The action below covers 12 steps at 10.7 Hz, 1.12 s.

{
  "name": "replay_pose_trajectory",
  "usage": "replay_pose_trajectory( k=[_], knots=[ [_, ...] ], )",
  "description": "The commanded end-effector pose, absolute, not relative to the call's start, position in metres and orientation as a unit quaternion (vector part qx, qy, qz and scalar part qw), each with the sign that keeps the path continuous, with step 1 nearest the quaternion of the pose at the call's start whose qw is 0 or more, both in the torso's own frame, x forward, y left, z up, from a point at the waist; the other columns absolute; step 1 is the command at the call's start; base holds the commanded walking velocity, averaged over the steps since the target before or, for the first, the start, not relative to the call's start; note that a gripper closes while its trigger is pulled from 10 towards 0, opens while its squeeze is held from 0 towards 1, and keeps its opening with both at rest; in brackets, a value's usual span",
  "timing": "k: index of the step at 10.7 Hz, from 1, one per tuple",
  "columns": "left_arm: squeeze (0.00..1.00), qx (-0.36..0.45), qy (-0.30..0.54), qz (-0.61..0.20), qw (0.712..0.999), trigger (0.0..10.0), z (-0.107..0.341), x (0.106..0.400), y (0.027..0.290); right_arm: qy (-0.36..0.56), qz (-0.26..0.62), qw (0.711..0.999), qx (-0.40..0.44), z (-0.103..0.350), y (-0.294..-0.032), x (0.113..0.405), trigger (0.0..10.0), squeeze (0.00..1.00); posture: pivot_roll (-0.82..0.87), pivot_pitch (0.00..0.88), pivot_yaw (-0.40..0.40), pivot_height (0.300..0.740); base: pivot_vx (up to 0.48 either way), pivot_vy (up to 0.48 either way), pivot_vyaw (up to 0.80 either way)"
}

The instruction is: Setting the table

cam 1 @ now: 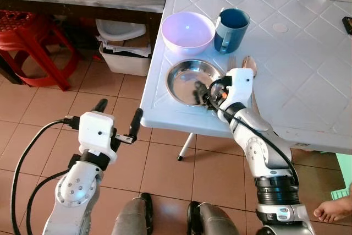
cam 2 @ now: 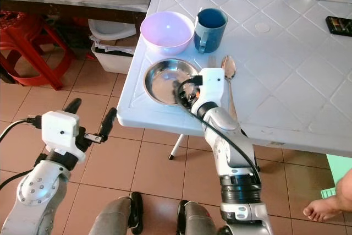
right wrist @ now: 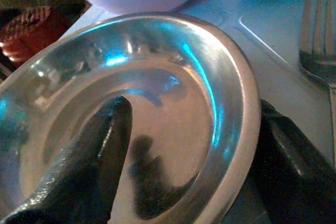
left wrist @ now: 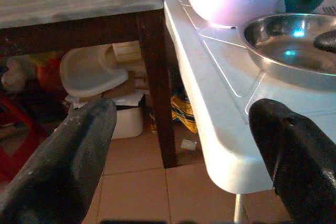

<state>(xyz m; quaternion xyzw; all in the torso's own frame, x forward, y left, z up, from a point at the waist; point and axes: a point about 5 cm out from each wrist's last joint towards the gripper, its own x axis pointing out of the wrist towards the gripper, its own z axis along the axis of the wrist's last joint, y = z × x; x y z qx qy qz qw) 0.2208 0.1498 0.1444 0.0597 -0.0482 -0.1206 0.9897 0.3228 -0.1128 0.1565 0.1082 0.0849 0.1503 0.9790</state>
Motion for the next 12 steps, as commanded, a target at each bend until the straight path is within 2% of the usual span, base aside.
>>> replay_pose_trajectory(
  k=[1,4,8,9,12],
  knots=[
    [0.0,0.061,-0.05,-0.125,0.989,10.0,0.147,0.218,0.148,0.124,0.141,0.975,0.121,0.144,-0.114,0.32,0.0,0.0,0.08,0.259,0.006,0.74,0.0,0.0,0.0],
    [0.0,0.034,-0.055,-0.18,0.982,10.0,0.149,0.214,0.138,0.165,0.121,0.972,0.118,0.134,-0.12,0.319,0.0,0.0,0.08,0.264,0.007,0.74,0.0,0.0,0.0],
    [0.0,0.033,-0.059,-0.237,0.969,10.0,0.151,0.209,0.129,0.176,0.075,0.972,0.134,0.134,-0.13,0.323,0.0,0.0,0.07,0.268,0.001,0.74,0.0,0.0,0.0],
    [0.0,0.055,-0.054,-0.251,0.965,10.0,0.148,0.206,0.131,0.19,0.064,0.969,0.143,0.13,-0.131,0.323,0.0,0.0,0.07,0.27,0.0,0.74,0.0,0.0,0.0],
    [0.0,0.065,-0.052,-0.244,0.966,10.0,0.147,0.206,0.135,0.205,0.046,0.964,0.162,0.126,-0.134,0.32,0.0,0.0,0.07,0.273,0.001,0.74,0.0,0.0,0.0]
  ],
)
